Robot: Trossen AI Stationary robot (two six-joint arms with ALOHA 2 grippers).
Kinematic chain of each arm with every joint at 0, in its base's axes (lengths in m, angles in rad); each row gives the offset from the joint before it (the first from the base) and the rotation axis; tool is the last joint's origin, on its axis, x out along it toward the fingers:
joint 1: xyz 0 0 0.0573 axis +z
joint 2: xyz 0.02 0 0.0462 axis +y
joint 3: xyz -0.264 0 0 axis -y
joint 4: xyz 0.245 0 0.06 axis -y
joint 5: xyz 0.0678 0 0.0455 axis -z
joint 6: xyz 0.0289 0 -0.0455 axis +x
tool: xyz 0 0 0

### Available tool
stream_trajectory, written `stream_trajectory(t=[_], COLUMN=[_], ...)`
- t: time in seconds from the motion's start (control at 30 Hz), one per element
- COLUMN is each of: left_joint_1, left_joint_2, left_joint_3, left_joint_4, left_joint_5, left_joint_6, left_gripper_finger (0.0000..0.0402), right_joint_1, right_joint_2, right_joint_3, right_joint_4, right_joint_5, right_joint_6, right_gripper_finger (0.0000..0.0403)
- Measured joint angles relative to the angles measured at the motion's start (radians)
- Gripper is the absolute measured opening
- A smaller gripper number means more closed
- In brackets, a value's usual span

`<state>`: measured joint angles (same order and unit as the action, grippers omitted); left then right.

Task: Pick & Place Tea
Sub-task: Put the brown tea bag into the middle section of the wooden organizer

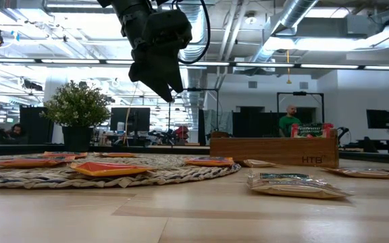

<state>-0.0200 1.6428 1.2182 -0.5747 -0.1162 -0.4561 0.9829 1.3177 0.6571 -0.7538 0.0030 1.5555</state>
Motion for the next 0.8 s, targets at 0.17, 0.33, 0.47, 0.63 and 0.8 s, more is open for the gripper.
stream_trajectory(t=[0.17,0.33,0.47,0.63,0.8], left_joint_1=[0.000,0.000,0.000,0.000,0.000], left_joint_2=[0.000,0.000,0.000,0.000,0.000], left_joint_3=[0.000,0.000,0.000,0.000,0.000], left_joint_4=[0.000,0.000,0.000,-0.001,-0.001], left_joint_5=[0.000,0.000,0.000,0.000,0.000], left_joint_6=[0.000,0.000,0.000,0.000,0.012], left_gripper_finger=[0.0241,0.0241,0.0241,0.0241,0.0241], right_joint_1=[-0.002,-0.004,-0.016,-0.016,-0.017], right_joint_2=[0.004,0.004,0.003,0.033,0.067], right_joint_3=[-0.038,-0.076,-0.091,-0.105,-0.104], right_joint_4=[0.072,0.107,0.173,0.214,0.205], right_joint_5=[-0.004,-0.004,-0.005,-0.030,-0.041], right_joint_6=[0.007,0.009,0.008,0.015,0.009], right_gripper_finger=[0.0192,0.0188,0.0191,0.0193,0.0185])
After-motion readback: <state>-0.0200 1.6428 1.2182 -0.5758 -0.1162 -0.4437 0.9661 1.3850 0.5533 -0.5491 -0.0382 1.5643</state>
